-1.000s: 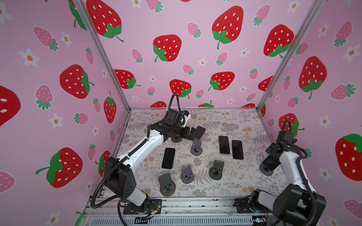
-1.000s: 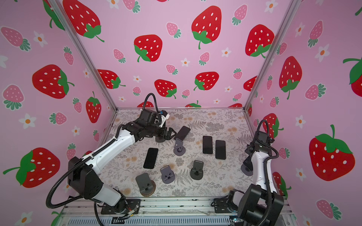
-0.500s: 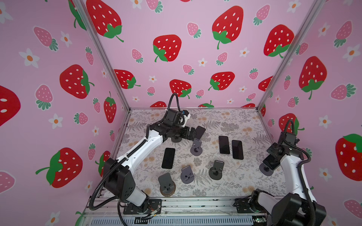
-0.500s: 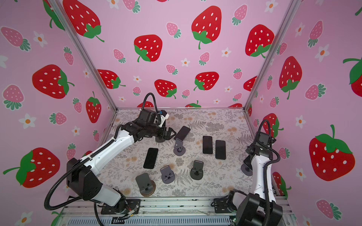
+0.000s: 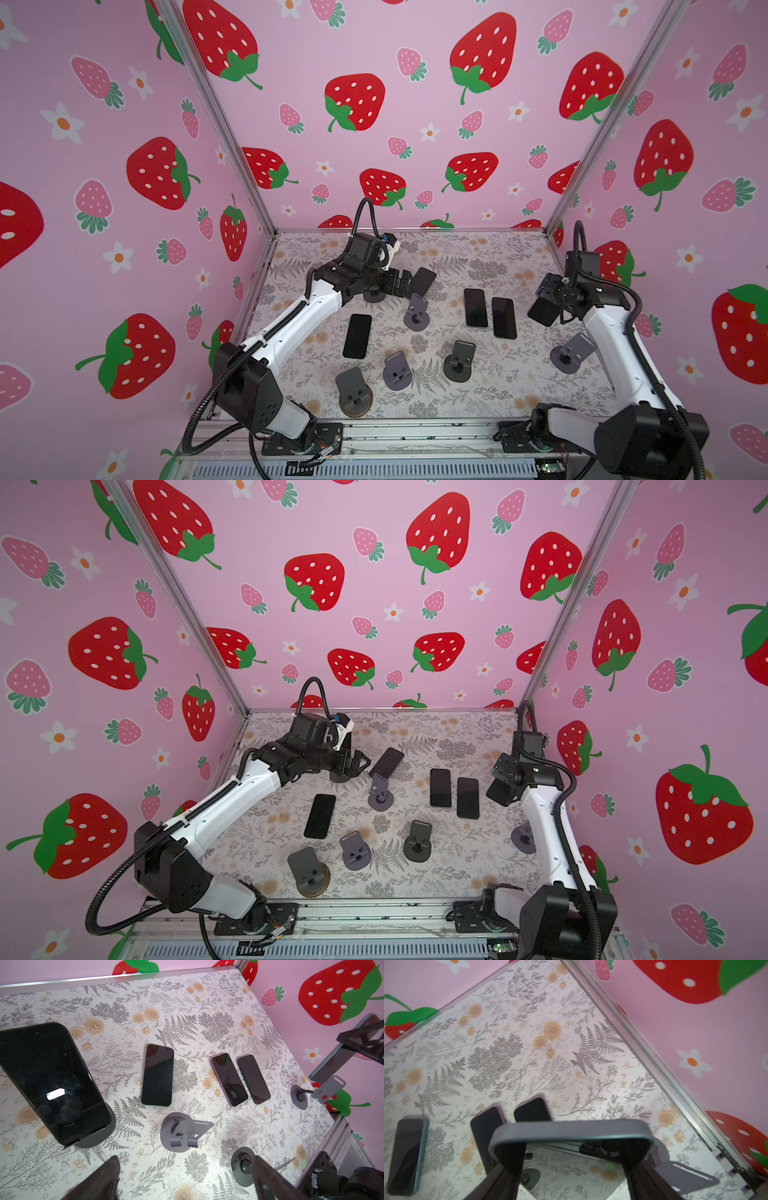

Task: Remove the phone from the phone stand
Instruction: Remove the phone from the phone stand, then place the phone at the top-right of the table.

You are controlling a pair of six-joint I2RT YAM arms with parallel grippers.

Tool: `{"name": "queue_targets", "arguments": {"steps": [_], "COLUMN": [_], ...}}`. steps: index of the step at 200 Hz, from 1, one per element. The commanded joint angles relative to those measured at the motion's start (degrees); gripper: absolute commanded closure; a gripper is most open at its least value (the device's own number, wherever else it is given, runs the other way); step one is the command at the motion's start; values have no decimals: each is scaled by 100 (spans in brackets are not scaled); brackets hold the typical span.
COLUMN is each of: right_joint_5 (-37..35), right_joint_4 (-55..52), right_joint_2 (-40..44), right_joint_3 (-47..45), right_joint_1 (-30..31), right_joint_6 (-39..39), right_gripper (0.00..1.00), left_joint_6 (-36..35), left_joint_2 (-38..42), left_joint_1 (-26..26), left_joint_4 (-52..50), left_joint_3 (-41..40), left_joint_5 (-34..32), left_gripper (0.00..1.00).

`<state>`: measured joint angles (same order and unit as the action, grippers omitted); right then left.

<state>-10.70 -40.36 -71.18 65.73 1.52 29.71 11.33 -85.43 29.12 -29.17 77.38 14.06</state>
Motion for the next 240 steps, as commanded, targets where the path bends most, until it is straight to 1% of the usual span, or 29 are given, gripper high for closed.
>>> {"name": "queue_targets", "arguments": {"steps": [1,30,67,100,118,121,136,145,167,186,208,240], "right_joint_5": [157,157,119,-51,-472,-572,-974,-1062,-973,-591,-182,-291], "right_joint_4": [-81,-67,15,16,-19,-33,-105,-149,-90,-268,-158,-443], "right_joint_2": [-366,-1002,-1831,-2725,-3221,-3301,-3655,-3835,-4194,-4589,-4832,-5410], "right_joint_3": [502,1078,1750,2458,2894,2967,3308,3479,3676,3981,4104,4653], "right_joint_1": [372,811,1411,1682,1707,1703,1670,1617,1357,1114,1028,1004], "right_joint_6": [-53,-54,-5,-256,-537,-590,-857,-999,-1320,-1539,-1765,-2032], "right_gripper": [30,30,30,29,28,28,27,27,26,27,26,26], "left_joint_6": [-7,-97,-94,-92,-118,-121,-152,-181,-272,-379,-473,-462], "left_joint_2": [238,544,927,1248,1368,1385,1439,1457,1438,1376,1443,1662], "left_joint_1": [-85,-278,-571,-704,-771,-776,-829,-842,-843,-843,-842,-844], "left_joint_4": [-24,-128,-114,-118,-156,-167,-235,-304,-471,-769,-893,-792], "left_joint_3": [-120,-415,-835,-1147,-1299,-1313,-1357,-1349,-1262,-1065,-1066,-1274], "left_joint_5": [-282,-445,-493,-586,-582,-727,-798,-879,-1097,-1261,-1323,-1286], "left_gripper": [1,1,1,1,1,1,1,1,1,1,1,1]}}
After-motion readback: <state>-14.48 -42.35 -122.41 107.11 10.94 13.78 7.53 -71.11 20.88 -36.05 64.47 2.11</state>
